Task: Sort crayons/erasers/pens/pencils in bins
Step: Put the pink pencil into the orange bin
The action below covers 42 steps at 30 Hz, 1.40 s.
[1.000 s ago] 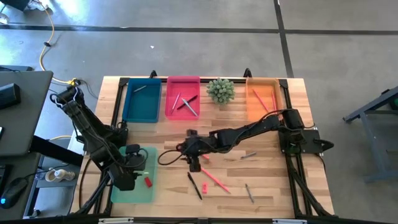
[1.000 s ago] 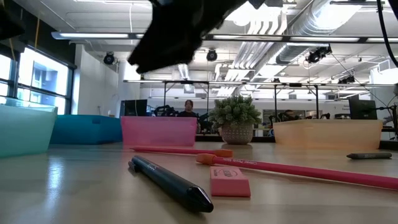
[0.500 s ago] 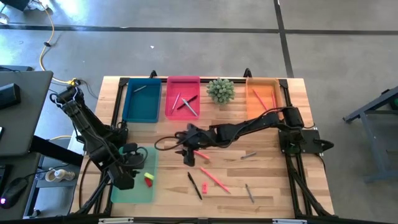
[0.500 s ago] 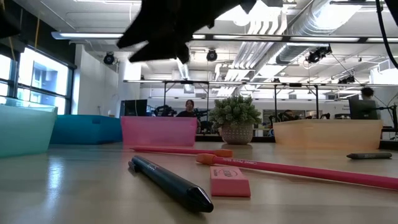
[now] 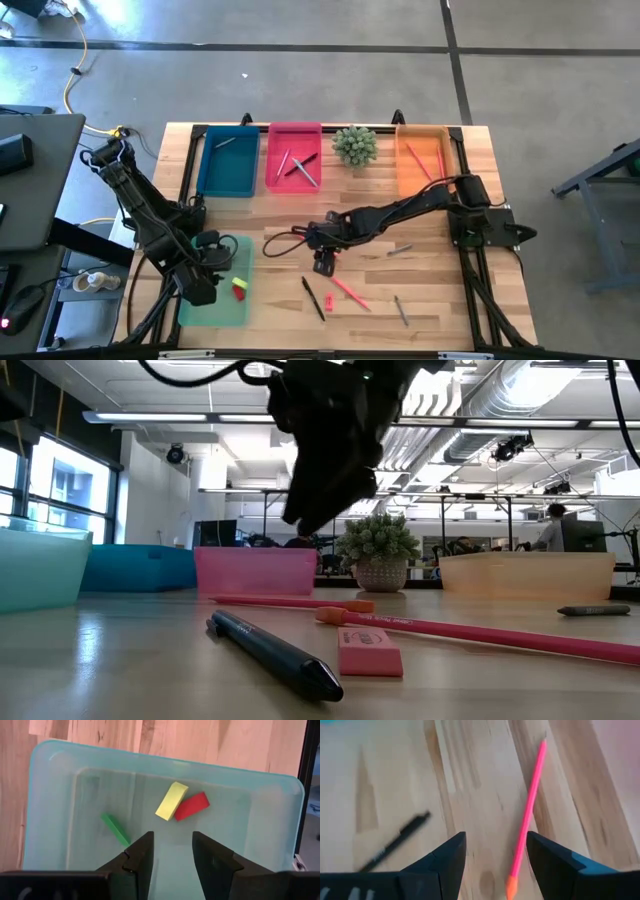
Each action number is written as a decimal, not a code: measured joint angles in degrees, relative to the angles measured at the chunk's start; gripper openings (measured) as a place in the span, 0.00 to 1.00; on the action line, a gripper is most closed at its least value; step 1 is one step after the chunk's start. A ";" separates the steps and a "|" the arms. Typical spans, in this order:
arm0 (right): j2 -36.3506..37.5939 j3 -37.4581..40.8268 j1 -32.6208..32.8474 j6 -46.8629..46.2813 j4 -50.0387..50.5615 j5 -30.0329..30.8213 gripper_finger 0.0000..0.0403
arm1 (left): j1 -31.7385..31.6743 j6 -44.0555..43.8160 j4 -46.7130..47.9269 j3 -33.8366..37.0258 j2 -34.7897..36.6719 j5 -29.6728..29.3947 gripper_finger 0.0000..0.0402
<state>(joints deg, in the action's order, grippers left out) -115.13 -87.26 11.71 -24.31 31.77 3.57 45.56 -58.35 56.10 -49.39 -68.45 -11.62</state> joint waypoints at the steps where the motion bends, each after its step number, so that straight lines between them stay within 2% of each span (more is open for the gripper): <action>1: 0.00 0.00 0.17 -0.13 1.16 0.02 0.49 | 0.00 0.00 0.00 0.00 0.00 -0.20 0.30; 9: 0.00 0.00 0.81 1.28 5.46 2.85 0.49 | 0.00 0.00 -0.15 0.00 0.00 -3.01 0.30; 28: -4.78 -0.02 1.22 -0.23 9.24 2.44 0.49 | -0.17 -0.05 -1.11 0.00 0.00 -3.14 0.30; 33: -5.23 -0.02 1.22 -1.39 9.99 3.90 0.49 | -0.17 -0.02 -1.08 0.00 -0.01 -3.17 0.30; 42: -7.23 -0.11 1.65 -1.83 10.99 3.48 0.42 | -0.17 -0.02 -1.09 0.00 -0.02 -3.93 0.30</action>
<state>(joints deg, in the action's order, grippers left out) -122.37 -87.37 13.36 -26.14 42.76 7.05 45.39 -58.37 55.00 -49.39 -68.47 -15.55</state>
